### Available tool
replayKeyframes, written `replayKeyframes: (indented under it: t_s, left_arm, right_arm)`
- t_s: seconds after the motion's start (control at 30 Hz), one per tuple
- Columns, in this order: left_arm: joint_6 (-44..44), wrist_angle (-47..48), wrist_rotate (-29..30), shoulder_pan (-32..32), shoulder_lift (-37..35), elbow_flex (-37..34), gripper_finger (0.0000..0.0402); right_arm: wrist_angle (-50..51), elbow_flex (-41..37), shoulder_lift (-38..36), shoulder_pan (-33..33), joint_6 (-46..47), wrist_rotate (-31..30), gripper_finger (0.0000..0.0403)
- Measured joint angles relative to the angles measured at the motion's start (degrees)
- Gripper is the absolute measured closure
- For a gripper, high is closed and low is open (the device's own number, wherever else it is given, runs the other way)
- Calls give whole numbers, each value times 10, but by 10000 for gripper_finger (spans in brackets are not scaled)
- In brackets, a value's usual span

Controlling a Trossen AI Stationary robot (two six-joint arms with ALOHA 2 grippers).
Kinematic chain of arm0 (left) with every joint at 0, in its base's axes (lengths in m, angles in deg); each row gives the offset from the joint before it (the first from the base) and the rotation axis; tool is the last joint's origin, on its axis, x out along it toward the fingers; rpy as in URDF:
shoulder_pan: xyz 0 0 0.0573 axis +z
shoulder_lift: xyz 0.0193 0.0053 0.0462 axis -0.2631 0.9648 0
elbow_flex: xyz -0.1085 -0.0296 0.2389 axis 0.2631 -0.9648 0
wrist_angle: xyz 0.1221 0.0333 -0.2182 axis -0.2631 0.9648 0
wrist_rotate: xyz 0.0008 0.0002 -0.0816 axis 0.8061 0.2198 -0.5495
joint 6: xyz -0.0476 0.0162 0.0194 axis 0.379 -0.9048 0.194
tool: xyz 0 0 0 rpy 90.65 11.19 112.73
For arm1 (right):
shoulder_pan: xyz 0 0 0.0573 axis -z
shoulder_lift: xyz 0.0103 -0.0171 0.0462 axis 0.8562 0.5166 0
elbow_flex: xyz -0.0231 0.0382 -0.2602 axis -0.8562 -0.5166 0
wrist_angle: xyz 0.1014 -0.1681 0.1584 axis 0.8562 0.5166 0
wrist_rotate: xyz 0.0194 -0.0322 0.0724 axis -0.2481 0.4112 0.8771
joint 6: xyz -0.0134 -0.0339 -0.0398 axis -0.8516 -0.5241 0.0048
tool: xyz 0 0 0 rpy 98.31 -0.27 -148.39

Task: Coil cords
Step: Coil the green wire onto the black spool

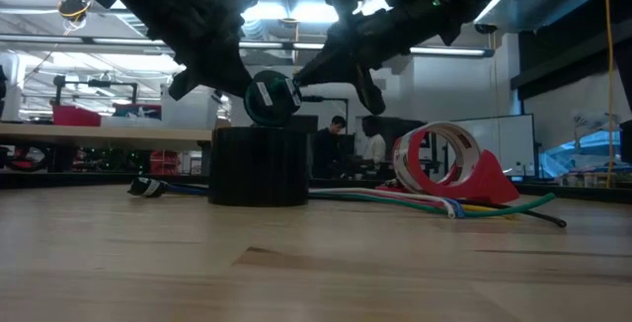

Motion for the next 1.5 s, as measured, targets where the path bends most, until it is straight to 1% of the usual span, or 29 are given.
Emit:
replayKeyframes:
  t_s: [0.3, 0.47, 0.6, 0.83, 1.13, 1.23, 1.4, 1.5]
  left_arm:
    - [2, -6, 12, 0, 0, 0, 401]
    - [-12, -51, 18, 0, 14, 0, 401]
    - [-14, -75, 23, 0, 29, 0, 401]
    - [-23, -107, 38, 0, 34, -1, 401]
    - [-28, -124, 40, 0, 35, -1, 401]
    - [-28, -126, 40, 0, 35, -1, 401]
    - [-33, -140, 53, 0, 35, -1, 401]
    - [-48, -155, 56, 0, 35, -1, 401]
  right_arm:
    - [-45, 0, 0, 0, 54, 0, 395]
    - [-72, 0, 0, 0, 74, -2, 395]
    - [-72, 0, 0, 0, 76, -15, 395]
    - [-73, 0, -1, 0, 73, -16, 395]
    - [-73, 0, -2, -2, 25, -15, 395]
    - [-73, 0, -2, -2, 24, -15, 383]
    - [-73, 1, -2, -2, 24, -13, 341]
    - [-71, 1, -2, -2, 24, -12, 324]
